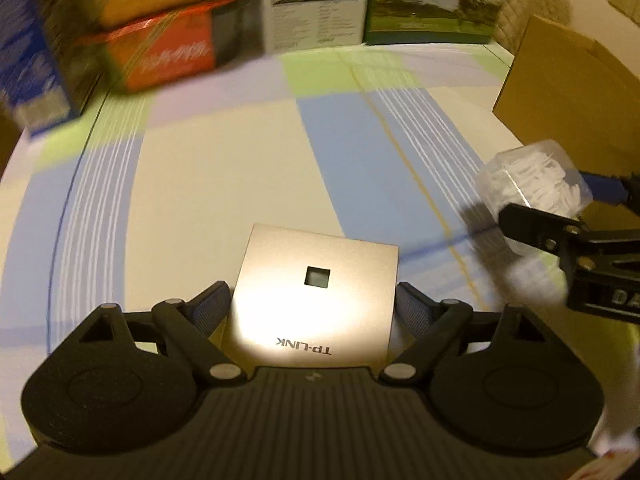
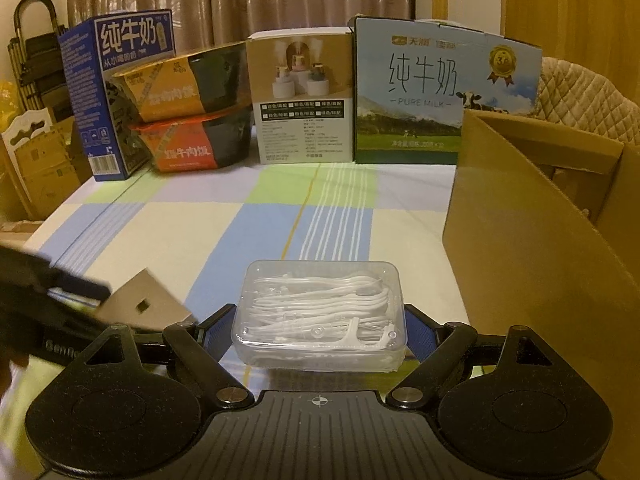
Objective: Organize rigid objects
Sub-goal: 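Grasp the gold TP-LINK plate with the left gripper while the right gripper holds the floss box, then carry the gold plate and floss box over the cardboard box with both grippers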
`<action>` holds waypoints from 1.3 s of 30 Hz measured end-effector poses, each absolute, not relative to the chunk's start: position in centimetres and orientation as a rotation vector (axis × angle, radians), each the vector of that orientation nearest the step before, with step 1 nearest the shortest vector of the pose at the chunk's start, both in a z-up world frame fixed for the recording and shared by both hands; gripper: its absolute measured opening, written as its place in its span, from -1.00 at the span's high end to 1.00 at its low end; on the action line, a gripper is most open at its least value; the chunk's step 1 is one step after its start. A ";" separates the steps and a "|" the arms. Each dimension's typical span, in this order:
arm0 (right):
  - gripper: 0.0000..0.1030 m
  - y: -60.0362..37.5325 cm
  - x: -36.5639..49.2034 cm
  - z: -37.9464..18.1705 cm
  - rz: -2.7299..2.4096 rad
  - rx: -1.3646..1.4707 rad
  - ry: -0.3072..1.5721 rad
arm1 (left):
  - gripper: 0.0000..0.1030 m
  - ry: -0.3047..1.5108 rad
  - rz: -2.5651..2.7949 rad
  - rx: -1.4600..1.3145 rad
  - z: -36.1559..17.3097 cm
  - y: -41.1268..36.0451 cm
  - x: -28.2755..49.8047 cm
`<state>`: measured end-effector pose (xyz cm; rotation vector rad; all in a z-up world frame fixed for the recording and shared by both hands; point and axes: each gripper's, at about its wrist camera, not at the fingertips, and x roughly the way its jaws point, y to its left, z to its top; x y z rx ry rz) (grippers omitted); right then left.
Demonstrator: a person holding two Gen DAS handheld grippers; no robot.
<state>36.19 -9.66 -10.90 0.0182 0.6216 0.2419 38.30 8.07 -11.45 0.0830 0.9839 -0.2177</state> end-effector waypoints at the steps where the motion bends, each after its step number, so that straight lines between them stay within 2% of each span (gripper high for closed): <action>1: -0.61 -9.7 35.9 -10.8 0.245 0.018 0.624 | -0.67 0.985 -0.205 0.071 -11.4 7.8 37.4; 11: -0.61 -11.4 30.6 -10.4 0.272 0.051 0.670 | -0.68 0.929 -0.157 0.042 -11.7 5.7 30.8; 13: -0.61 -11.6 29.9 -10.4 0.281 0.054 0.680 | -0.74 0.929 -0.200 0.078 -12.0 5.3 30.9; 18: -0.61 -11.4 29.9 -10.4 0.294 0.046 0.684 | -0.74 0.903 -0.304 0.217 -11.8 4.5 31.0; 29: -0.61 -11.4 30.2 -10.7 0.287 0.047 0.689 | -0.75 0.937 -0.301 0.169 -12.1 5.0 31.5; 33: -0.61 -11.4 30.2 -10.7 0.290 0.049 0.691 | -0.63 0.929 -0.279 0.146 -12.0 5.2 31.5; 39: -0.61 -11.4 30.2 -10.7 0.286 0.053 0.685 | -0.62 0.932 -0.254 0.125 -11.9 5.2 31.6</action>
